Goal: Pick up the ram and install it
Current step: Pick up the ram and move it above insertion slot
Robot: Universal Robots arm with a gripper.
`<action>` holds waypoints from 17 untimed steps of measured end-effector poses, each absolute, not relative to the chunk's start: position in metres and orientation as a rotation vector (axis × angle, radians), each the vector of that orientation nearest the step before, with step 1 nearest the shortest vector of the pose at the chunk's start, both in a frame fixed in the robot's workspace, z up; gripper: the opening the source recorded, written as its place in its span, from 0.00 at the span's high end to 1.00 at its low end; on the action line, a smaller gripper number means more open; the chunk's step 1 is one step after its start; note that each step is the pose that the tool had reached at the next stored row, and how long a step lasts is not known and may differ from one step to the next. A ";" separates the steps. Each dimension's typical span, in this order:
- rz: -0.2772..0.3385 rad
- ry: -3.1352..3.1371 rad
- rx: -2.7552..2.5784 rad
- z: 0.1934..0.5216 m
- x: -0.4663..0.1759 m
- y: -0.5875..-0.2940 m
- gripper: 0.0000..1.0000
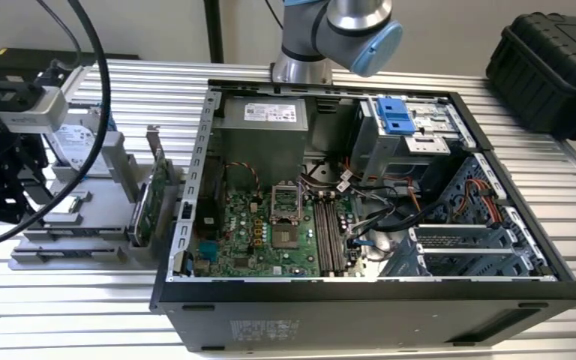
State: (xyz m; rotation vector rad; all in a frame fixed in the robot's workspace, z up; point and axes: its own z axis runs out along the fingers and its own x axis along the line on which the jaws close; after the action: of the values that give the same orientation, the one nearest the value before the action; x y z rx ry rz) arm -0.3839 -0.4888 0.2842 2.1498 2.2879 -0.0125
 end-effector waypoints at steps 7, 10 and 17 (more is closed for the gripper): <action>-0.012 2.288 2.150 0.279 -0.384 -0.489 0.00; -0.011 2.288 2.148 0.275 -0.384 -0.489 0.00; -0.008 2.294 2.135 0.267 -0.384 -0.489 0.00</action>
State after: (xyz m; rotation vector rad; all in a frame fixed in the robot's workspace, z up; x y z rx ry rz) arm -0.3839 -0.4889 0.2666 2.1351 2.2943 -0.0082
